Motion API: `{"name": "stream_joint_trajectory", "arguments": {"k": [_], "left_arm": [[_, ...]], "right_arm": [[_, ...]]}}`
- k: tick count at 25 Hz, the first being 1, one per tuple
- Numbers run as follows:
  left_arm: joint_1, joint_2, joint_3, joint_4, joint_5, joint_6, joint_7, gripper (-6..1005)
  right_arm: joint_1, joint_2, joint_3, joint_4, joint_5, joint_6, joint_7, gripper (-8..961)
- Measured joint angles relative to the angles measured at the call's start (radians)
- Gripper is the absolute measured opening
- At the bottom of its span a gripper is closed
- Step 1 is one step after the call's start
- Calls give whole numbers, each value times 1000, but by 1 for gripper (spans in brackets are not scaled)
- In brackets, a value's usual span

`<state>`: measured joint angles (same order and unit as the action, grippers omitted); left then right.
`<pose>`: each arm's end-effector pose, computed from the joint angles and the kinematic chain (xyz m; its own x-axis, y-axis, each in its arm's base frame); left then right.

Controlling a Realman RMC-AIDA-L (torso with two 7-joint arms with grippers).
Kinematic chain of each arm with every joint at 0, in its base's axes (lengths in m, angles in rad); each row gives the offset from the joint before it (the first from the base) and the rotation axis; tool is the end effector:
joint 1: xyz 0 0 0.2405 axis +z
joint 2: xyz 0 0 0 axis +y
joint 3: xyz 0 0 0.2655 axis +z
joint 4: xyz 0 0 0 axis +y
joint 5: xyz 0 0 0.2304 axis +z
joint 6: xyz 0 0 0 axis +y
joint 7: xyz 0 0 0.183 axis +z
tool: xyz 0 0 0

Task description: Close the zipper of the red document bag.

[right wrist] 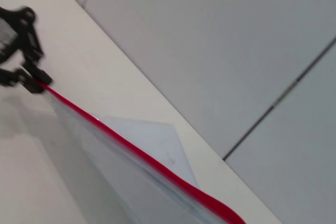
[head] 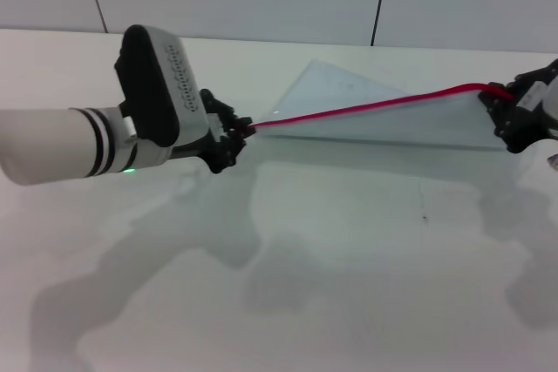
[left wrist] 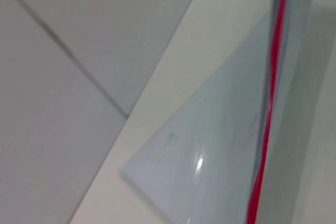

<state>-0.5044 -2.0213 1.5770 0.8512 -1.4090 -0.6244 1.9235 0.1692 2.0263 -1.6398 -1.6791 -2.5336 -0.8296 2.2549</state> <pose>-0.2435 0.4461 -0.0861 0.9971 -0.0637 -0.0410 -0.0754 -0.7836 -0.6167 0.1942 0.3960 0.0005 0.9823 -0.1870 0.0060 -0.1182 -0.6451 -0.7549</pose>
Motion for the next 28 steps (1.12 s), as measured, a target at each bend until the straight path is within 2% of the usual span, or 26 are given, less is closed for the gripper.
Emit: {"name": "stream_joint_trajectory", "arguments": {"k": [13,17,20,23,28], "left_arm": [[15,-5,-17,-7,-7,47,-2,119],[11,-7,-47,-4,-13,57,-9,125],[9,-8,-52,1,-39,82,-13,130],[11,-8,-56,2,-125,108,-10,134],[30,-7,-95,23,-269,99,-4,261]], "right_arm": [[5,0,35,25,-3,2,11,25],[8,0,50,32,-9,3,31,18],[5,1,65,37,-17,28,82,130],[-15,5,55,49,-14,120,106,225],[-37,7,-2,114,39,297,118,323]]}}
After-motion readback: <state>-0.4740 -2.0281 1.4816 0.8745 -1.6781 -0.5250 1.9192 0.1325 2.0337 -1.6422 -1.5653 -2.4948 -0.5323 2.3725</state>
